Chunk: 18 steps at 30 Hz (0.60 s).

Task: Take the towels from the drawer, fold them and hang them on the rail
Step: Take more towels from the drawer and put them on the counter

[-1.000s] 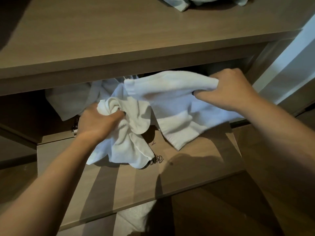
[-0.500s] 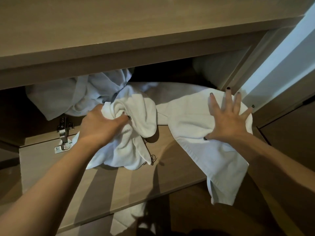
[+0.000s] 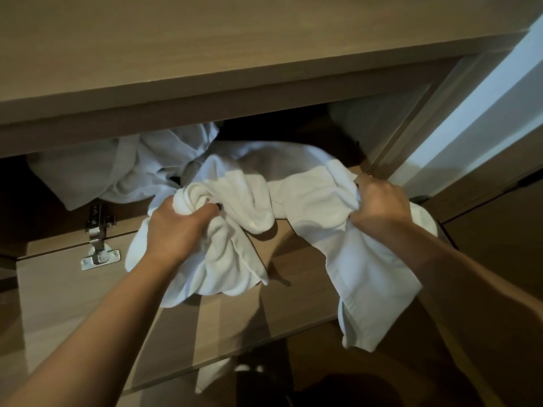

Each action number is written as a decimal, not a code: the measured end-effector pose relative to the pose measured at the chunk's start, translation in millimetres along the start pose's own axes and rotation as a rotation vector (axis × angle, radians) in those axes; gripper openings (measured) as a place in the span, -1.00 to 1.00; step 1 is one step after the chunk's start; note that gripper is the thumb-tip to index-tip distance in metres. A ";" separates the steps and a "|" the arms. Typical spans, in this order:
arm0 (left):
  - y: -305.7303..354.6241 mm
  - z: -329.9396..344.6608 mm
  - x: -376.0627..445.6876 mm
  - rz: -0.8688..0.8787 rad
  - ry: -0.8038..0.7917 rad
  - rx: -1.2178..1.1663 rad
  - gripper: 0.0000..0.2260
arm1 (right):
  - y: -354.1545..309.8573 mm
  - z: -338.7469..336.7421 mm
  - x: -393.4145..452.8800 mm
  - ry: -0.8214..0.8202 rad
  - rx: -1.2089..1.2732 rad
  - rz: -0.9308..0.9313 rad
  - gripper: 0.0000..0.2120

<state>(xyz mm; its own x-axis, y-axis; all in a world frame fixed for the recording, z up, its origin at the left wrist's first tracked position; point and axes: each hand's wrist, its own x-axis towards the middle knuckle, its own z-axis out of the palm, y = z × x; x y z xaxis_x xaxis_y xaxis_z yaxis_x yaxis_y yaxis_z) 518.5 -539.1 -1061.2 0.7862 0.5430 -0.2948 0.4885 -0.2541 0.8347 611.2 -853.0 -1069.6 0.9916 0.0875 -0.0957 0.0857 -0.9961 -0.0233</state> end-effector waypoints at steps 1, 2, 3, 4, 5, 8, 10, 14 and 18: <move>1.2 -0.9 -2.0 -0.016 0.002 -0.002 -0.58 | -0.4 -1.1 -0.7 0.007 -0.007 0.007 -0.41; 2.9 -2.2 -4.1 -0.036 0.003 -0.014 -0.56 | -1.4 -2.9 0.1 -0.008 -0.019 0.019 -0.36; 4.6 -4.1 -6.4 -0.057 0.002 -0.035 -0.58 | -2.6 -5.7 1.9 -0.052 -0.023 0.038 -0.30; 6.9 -6.1 -9.1 -0.075 0.003 -0.058 -0.65 | -4.2 -9.1 4.4 -0.115 -0.016 0.057 -0.23; 9.2 -8.3 -13.1 -0.090 0.010 -0.080 -0.73 | -5.6 -13.2 6.3 -0.174 -0.006 0.064 -0.19; 19.8 -18.0 -30.1 -0.126 0.066 -0.127 -0.84 | -11.0 -34.6 1.9 -0.189 0.031 0.055 -0.23; 30.9 -27.6 -46.0 -0.182 0.085 -0.175 -0.81 | -14.1 -56.4 -11.2 -0.106 0.107 0.009 -0.28; 63.9 -51.9 -82.7 -0.268 0.077 -0.253 -0.85 | -21.2 -112.4 -42.7 -0.161 0.211 -0.063 -0.32; 109.2 -83.8 -121.1 -0.331 0.063 -0.271 -0.89 | -30.7 -176.4 -70.4 -0.233 0.289 -0.101 -0.41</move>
<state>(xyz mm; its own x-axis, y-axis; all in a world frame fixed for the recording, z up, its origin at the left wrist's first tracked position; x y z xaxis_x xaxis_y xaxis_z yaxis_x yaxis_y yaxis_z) 444.9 -565.6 -895.4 0.5752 0.6099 -0.5451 0.5867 0.1567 0.7945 555.9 -831.2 -886.6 0.9280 0.2194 -0.3012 0.1183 -0.9399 -0.3203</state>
